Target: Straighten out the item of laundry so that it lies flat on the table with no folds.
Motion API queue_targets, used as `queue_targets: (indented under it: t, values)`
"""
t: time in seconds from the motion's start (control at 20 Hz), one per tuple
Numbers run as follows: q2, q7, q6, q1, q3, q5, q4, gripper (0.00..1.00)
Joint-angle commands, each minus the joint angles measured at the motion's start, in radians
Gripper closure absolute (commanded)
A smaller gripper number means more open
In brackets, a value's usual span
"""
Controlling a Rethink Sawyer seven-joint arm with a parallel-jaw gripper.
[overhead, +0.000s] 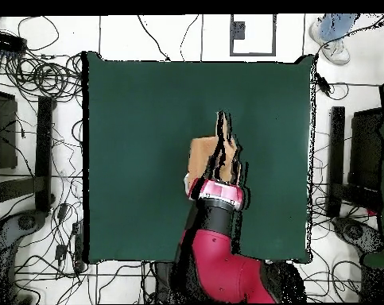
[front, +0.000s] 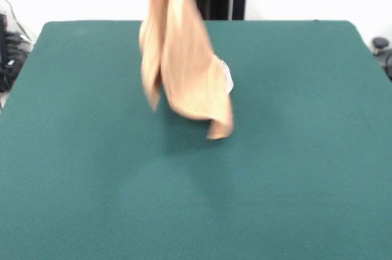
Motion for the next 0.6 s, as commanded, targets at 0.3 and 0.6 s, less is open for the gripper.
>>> queue_targets:
  t: [0.3,0.6]
  values:
    - [0.002,0.075,0.122,-0.073,0.171,-0.150,-0.042,0.00]
    - [0.022,0.052,0.028,-0.066,0.153,-0.099,-0.031,0.00]
